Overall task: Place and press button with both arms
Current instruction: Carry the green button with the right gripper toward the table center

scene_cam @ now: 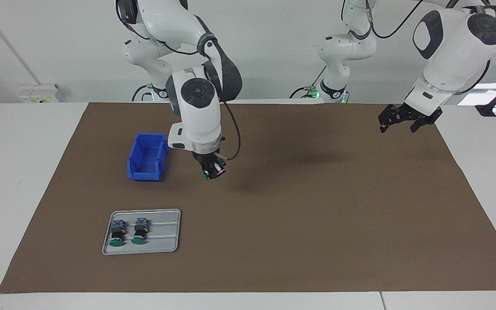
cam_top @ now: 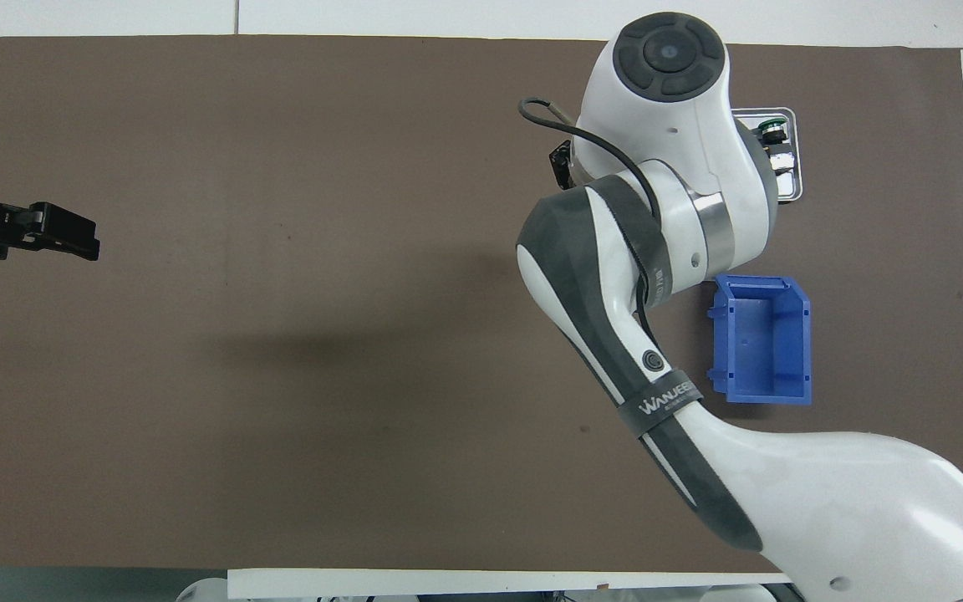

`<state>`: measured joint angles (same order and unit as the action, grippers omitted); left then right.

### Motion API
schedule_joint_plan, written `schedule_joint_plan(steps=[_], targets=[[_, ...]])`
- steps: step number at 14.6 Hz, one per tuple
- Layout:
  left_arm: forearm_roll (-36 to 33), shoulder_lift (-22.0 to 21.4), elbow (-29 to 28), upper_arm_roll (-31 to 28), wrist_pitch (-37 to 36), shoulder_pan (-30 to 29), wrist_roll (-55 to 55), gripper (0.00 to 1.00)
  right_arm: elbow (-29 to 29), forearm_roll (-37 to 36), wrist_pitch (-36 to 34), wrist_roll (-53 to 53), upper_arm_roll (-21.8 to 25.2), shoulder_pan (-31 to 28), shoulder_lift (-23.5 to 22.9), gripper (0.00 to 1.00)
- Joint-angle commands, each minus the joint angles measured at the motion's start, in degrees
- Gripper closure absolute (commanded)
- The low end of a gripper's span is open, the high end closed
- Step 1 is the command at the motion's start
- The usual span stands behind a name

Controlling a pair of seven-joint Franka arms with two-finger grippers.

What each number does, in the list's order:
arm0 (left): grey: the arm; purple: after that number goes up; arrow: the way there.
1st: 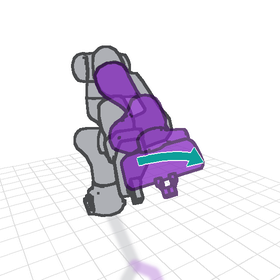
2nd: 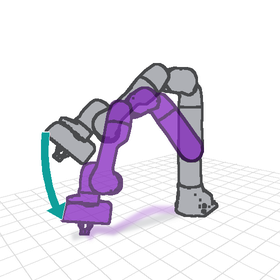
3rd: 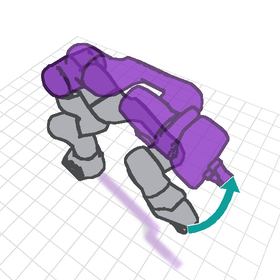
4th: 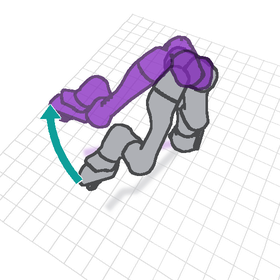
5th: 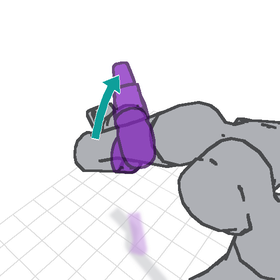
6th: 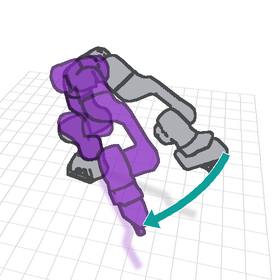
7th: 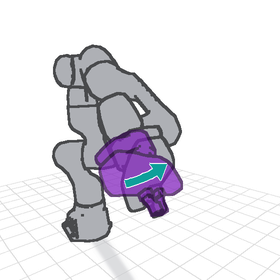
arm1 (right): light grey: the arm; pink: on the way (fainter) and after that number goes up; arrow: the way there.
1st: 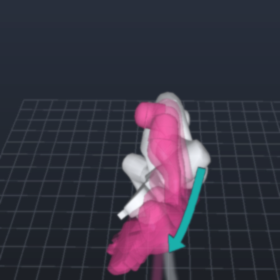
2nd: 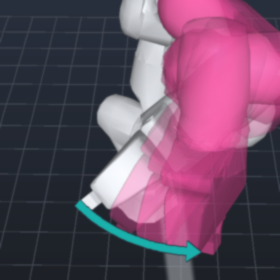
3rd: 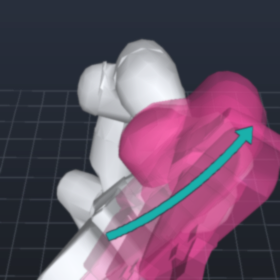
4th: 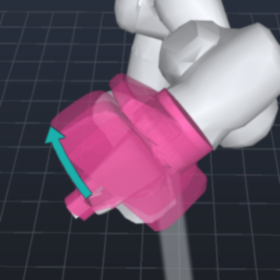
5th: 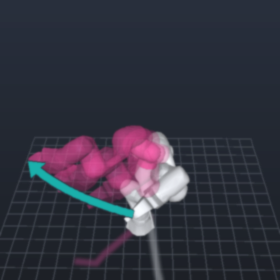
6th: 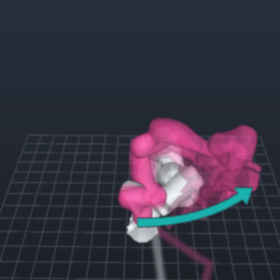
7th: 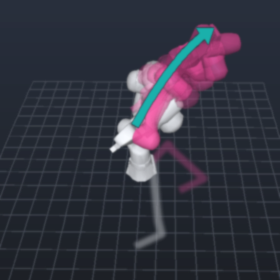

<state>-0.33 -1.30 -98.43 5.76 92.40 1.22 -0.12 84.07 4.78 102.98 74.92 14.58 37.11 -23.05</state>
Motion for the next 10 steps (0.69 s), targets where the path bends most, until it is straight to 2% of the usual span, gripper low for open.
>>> schedule_joint_plan(steps=[1,8,10], targets=[[0.7,-0.1,0.1,0.1,0.0,-0.6,1.0,0.00,0.6,1.3,-0.6,7.7,1.0,3.6,0.5,0.91],[0.7,-0.1,0.1,0.1,0.0,-0.6,1.0,0.00,0.9,5.6,1.3,24.5,0.8,8.4,0.6,0.91],[0.7,-0.1,0.1,0.1,0.0,-0.6,1.0,0.00,2.5,5.6,4.6,26.8,0.9,10.4,-0.1,0.91]])
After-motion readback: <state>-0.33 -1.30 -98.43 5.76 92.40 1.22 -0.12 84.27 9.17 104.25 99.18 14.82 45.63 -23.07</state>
